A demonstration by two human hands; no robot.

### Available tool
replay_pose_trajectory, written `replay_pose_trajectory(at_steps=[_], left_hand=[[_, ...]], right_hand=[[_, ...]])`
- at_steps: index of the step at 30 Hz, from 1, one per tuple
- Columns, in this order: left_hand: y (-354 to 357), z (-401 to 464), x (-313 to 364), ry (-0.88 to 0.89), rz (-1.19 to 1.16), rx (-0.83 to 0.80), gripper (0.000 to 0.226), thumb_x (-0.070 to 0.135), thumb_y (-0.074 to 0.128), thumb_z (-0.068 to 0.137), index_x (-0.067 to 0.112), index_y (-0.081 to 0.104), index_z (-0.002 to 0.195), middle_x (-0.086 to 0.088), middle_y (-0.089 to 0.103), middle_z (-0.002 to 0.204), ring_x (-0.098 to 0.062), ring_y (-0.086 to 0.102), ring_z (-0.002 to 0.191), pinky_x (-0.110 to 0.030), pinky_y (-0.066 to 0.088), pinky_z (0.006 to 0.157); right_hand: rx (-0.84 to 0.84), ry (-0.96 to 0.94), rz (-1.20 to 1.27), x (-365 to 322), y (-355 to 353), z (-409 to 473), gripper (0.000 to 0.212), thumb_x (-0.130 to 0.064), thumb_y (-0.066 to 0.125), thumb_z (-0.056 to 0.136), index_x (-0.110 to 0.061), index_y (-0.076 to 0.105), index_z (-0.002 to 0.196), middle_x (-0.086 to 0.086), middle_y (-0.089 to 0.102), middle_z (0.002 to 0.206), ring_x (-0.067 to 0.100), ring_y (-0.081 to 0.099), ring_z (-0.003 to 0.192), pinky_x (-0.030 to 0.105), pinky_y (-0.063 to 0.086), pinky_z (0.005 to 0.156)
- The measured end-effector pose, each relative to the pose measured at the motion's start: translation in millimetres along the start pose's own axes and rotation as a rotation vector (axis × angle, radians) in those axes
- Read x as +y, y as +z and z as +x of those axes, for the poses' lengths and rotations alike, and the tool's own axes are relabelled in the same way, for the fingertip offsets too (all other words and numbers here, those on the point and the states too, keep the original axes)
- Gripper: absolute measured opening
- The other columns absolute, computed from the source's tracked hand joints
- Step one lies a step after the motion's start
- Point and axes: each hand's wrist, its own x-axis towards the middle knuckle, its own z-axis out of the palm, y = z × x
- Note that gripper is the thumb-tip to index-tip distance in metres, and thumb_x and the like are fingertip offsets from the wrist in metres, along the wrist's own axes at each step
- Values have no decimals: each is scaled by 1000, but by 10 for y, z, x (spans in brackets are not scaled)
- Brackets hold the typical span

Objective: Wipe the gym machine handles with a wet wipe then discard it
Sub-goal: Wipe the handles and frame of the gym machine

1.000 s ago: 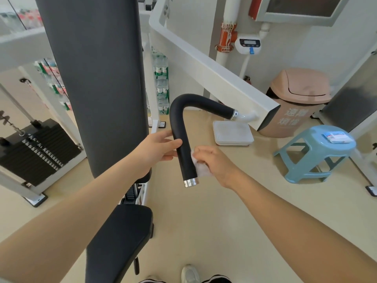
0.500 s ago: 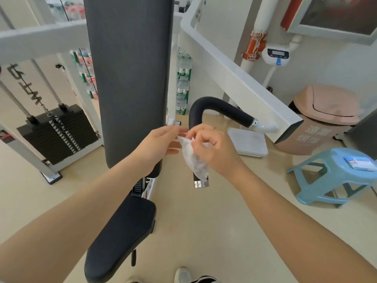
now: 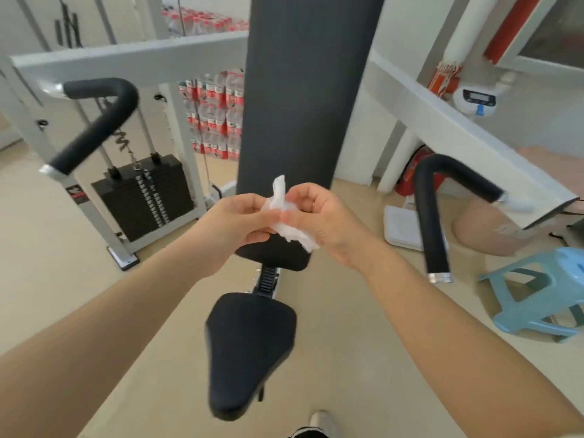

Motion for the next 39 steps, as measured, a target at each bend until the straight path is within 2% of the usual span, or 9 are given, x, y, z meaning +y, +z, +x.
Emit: replay_pose_trajectory(at_steps=[5, 10, 13, 19, 24, 27, 32, 35, 39], left_hand=[[-1114, -512, 76, 27, -189, -66, 14, 11, 47, 93, 16, 60, 89, 1, 71, 92, -15, 68, 90, -28, 55, 83], [-1899, -668, 179, 68, -311, -99, 20, 9, 42, 94, 12, 60, 100, -4, 69, 96, -19, 68, 89, -28, 57, 75], [-2272, -571, 212, 93, -312, 12, 21, 1, 43, 93, 12, 55, 80, -5, 66, 85, -19, 64, 83, -32, 54, 79], [-2999, -60, 324, 208, -20, 113, 15, 7, 59, 87, 13, 49, 78, -9, 57, 80, -23, 54, 75, -39, 49, 74], [-3645, 606, 457, 287, 350, 153, 8, 15, 62, 86, 14, 55, 89, -4, 66, 89, -28, 66, 81, -39, 57, 77], [-4040, 1040, 603, 406, 594, 143, 16, 21, 61, 87, 25, 50, 97, 12, 61, 91, -2, 59, 81, -12, 46, 71], [-4585, 1669, 865, 441, 1021, 34, 21, 23, 61, 87, 21, 58, 108, 10, 58, 102, -10, 51, 88, -23, 39, 77], [-4789, 1939, 846, 407, 1148, -132, 28, 31, 66, 83, 21, 60, 109, 8, 62, 108, -12, 55, 99, -25, 40, 87], [-4951, 2195, 790, 474, 1188, -229, 30, 39, 68, 80, 21, 64, 104, 9, 64, 103, -10, 59, 92, -21, 41, 81]], right_hand=[[-128, 126, 166, -123, 984, 237, 28, -7, 59, 84, -9, 61, 112, 7, 66, 103, 22, 64, 94, 32, 53, 85], [-133, 138, 331, -253, 1694, 551, 22, -17, 64, 81, -8, 61, 101, 3, 66, 92, 16, 64, 83, 26, 55, 75], [-113, 136, 441, -288, 1942, 770, 28, -18, 59, 85, -8, 54, 110, 4, 63, 92, 14, 64, 79, 25, 54, 70], [-99, 32, 521, -378, 2202, 1469, 53, -26, 79, 66, -8, 60, 112, 7, 61, 96, 16, 58, 83, 25, 52, 70], [116, -85, 497, -600, 2413, 2253, 28, -10, 59, 80, -6, 52, 107, 9, 57, 97, 23, 56, 94, 33, 52, 84], [301, -98, 478, -789, 2543, 2728, 30, -4, 50, 89, 0, 50, 119, 12, 56, 99, 25, 55, 95, 37, 50, 85], [826, -416, -276, -1205, 2602, 3234, 9, -13, 58, 87, -16, 52, 91, -11, 53, 86, -1, 53, 79, 14, 45, 71], [659, -478, -948, -1211, 2815, 3498, 14, -10, 61, 85, -12, 51, 94, -6, 53, 92, 9, 52, 85, 19, 42, 70], [220, -142, -1500, -818, 3149, 3769, 32, -26, 54, 87, -14, 46, 116, 8, 52, 122, 25, 48, 112, 33, 41, 85]])
